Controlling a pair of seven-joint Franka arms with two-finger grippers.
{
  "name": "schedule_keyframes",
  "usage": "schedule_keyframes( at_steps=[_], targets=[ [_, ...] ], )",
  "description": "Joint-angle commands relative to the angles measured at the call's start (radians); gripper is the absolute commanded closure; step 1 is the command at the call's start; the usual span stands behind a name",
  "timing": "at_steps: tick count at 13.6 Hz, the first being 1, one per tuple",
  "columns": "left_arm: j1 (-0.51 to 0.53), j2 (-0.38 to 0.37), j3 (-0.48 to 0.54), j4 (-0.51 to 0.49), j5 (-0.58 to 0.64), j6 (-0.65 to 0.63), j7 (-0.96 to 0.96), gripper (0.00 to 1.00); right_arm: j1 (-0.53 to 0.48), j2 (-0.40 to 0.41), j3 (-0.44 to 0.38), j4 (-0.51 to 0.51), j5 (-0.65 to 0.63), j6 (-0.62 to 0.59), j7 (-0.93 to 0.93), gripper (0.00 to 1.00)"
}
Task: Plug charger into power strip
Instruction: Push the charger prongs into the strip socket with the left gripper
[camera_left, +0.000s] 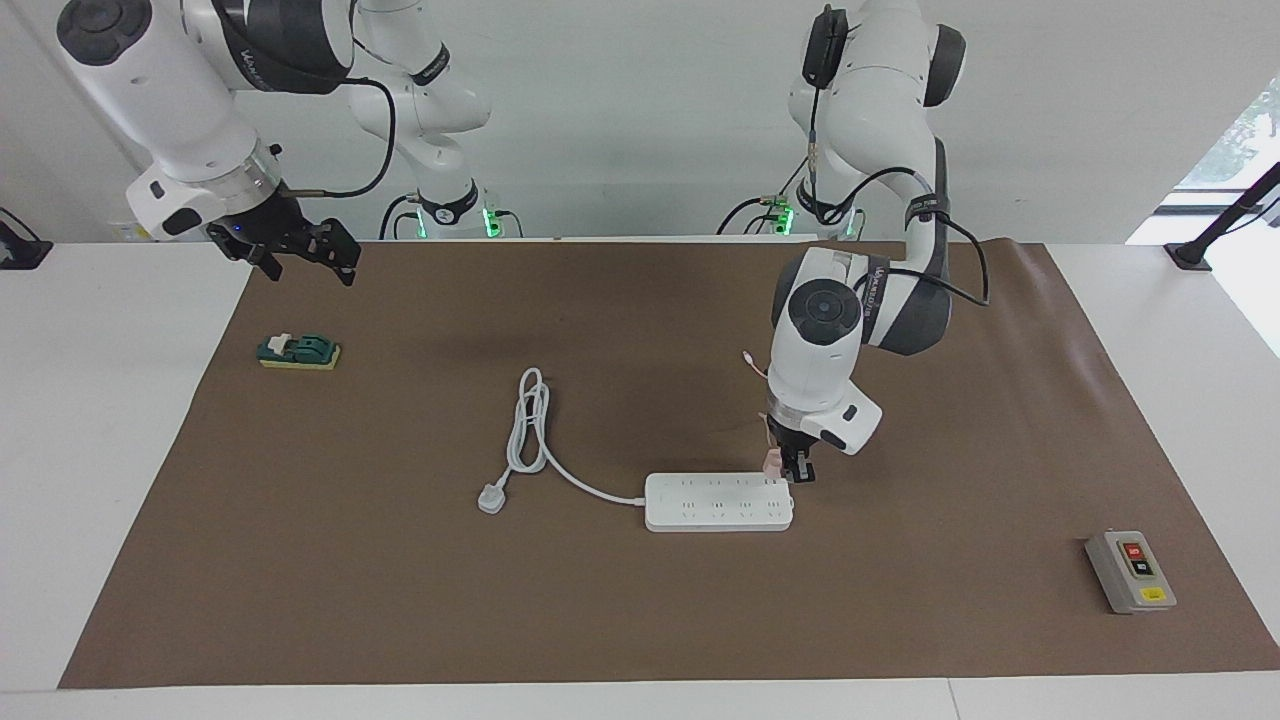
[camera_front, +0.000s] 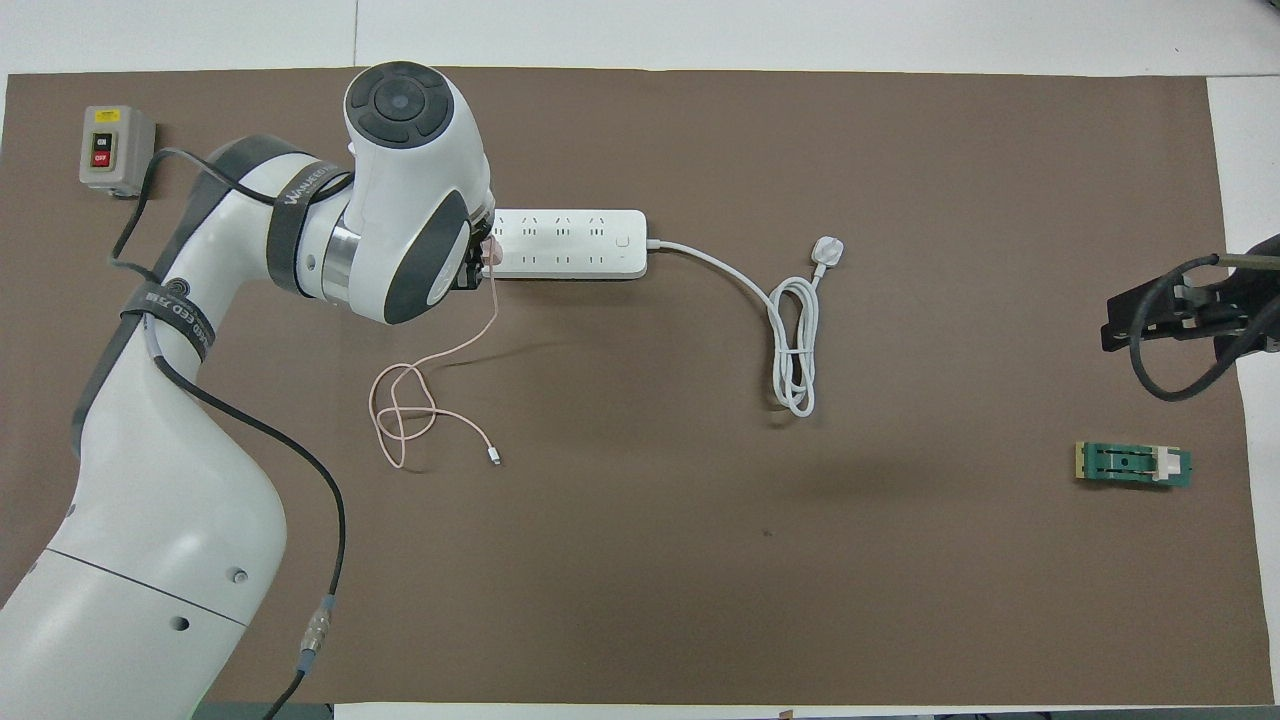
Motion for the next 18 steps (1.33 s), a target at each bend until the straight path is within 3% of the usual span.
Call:
schedule_keyframes(
  at_steps=[1,18],
  targets=[
    [-0.009,0.022,0.008,0.038,0.009,-0.026,-0.015,1.0,-0.001,0.012,0.002,0.021,-0.018,-0.01,-0.025,0.0],
    [-0.006,0.034,0.007,0.013,0.015,0.068,-0.002,1.0,-0.001,0.013,0.01,0.019,-0.018,-0.011,-0.022,0.0]
  ],
)
